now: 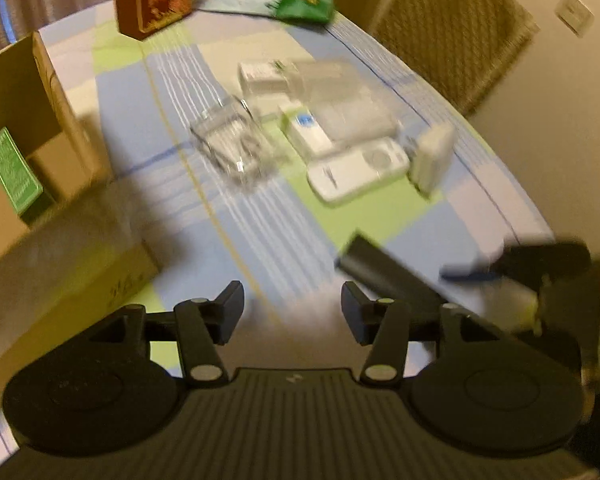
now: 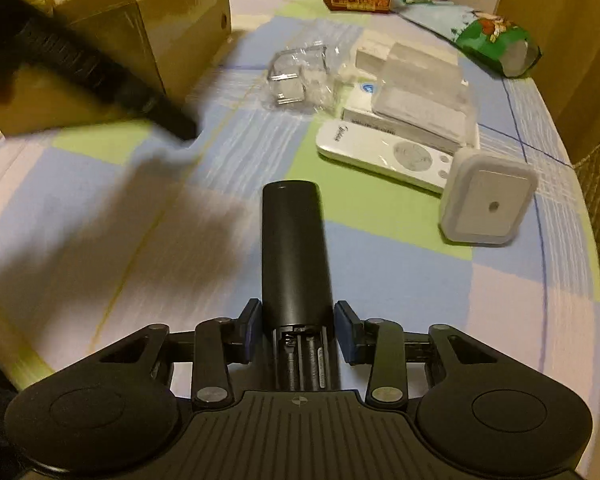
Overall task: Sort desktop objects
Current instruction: 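Pass the black remote from the left tool into the right tool, then grasp the clear wire-framed plastic package with the left tool while the right tool holds the black remote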
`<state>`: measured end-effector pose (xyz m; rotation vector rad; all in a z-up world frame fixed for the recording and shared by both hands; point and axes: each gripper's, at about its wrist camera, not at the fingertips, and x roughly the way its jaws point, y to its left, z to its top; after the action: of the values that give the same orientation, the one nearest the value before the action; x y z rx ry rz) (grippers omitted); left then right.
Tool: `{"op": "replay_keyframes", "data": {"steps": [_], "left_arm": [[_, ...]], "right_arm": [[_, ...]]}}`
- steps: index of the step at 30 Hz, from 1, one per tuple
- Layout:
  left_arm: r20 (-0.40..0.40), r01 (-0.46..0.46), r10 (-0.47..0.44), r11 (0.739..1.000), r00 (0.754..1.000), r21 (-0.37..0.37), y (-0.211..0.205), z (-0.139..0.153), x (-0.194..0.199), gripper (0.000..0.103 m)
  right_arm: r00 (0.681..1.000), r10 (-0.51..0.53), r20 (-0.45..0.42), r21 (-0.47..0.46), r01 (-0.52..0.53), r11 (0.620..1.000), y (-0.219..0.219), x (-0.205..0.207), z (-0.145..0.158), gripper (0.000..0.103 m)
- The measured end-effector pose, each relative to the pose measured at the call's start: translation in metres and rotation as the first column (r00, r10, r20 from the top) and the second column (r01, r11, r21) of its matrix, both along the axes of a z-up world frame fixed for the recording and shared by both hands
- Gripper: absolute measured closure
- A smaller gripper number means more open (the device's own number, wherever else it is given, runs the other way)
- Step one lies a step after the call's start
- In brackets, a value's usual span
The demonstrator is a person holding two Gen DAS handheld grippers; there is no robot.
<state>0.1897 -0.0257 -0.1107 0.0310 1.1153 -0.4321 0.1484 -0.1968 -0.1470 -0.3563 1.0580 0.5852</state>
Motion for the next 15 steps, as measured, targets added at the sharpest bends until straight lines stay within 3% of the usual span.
{"op": "replay_keyframes", "data": {"steps": [6,15], "left_arm": [[0.042,-0.140,0.140,0.990,0.989,0.010,-0.025,0.001,0.040,0.043],[0.026,-0.331,0.330,0.939,0.943,0.089,-0.036,-0.022,0.100,0.043]], "right_arm": [[1.000,-0.013,-0.008,-0.017,0.013,1.000,-0.033,0.011,0.001,0.065],[1.000,0.007,0.008,0.001,-0.007,1.000,-0.063,0.020,0.001,0.065]]}}
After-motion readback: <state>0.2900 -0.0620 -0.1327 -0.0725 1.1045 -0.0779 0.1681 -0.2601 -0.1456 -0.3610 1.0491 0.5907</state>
